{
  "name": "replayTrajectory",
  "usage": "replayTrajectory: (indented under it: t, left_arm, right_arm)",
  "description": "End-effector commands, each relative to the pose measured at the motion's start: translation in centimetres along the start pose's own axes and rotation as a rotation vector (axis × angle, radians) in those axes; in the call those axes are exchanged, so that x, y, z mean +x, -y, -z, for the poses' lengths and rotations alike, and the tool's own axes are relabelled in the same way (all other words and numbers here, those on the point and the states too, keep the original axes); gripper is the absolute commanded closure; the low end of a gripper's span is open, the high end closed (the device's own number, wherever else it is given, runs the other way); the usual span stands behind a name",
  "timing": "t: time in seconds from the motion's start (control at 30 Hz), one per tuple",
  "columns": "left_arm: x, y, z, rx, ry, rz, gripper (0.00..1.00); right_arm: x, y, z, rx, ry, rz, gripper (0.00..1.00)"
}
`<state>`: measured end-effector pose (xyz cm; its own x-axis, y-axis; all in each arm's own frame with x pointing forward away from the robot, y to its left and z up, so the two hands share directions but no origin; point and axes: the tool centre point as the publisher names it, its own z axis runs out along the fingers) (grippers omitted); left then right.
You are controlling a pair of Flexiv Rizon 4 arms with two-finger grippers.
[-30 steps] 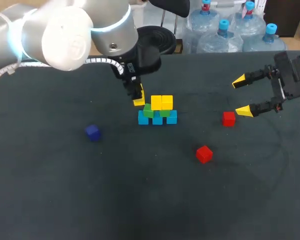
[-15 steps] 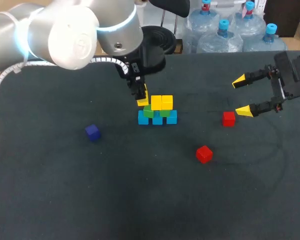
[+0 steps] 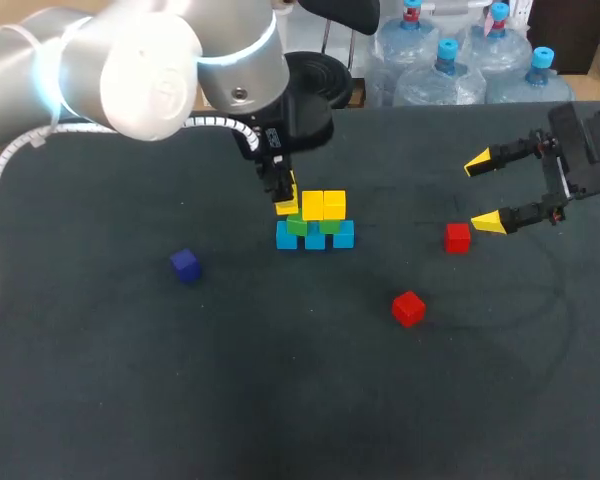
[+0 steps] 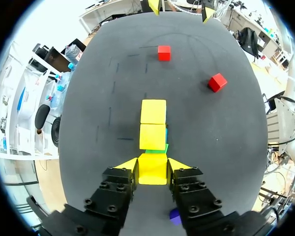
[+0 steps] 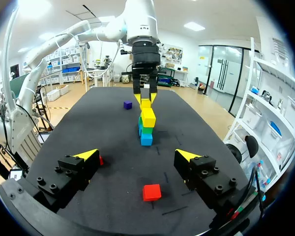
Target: Place the blue cubes, place green cubes on the blue cubes, place the yellow cubes on the green cubes, then place the red cubes on the yellow cubes, and place purple cube on the red cubes.
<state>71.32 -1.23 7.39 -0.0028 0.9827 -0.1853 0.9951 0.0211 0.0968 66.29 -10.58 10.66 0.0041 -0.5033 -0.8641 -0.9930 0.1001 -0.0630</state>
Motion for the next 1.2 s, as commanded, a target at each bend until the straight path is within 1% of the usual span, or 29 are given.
replayTrajectory:
  t: [0.03,0.27,1.2]
  left_arm:
    - [-0.16,-0.29,-0.23,0.005,-0.009,-0.002,1.00]
    - [0.09,-0.48,-0.53,0.004,-0.023,0.000,1.00]
    - [0.04,-0.70,-0.74,0.007,-0.056,-0.018,1.00]
  right_arm:
    - [0.02,-0.01,-0.05,0.001,0.001,0.001,0.00]
    - [0.02,-0.01,-0.05,0.001,0.001,0.001,0.00]
    - [0.02,-0.01,-0.05,0.001,0.001,0.001,0.00]
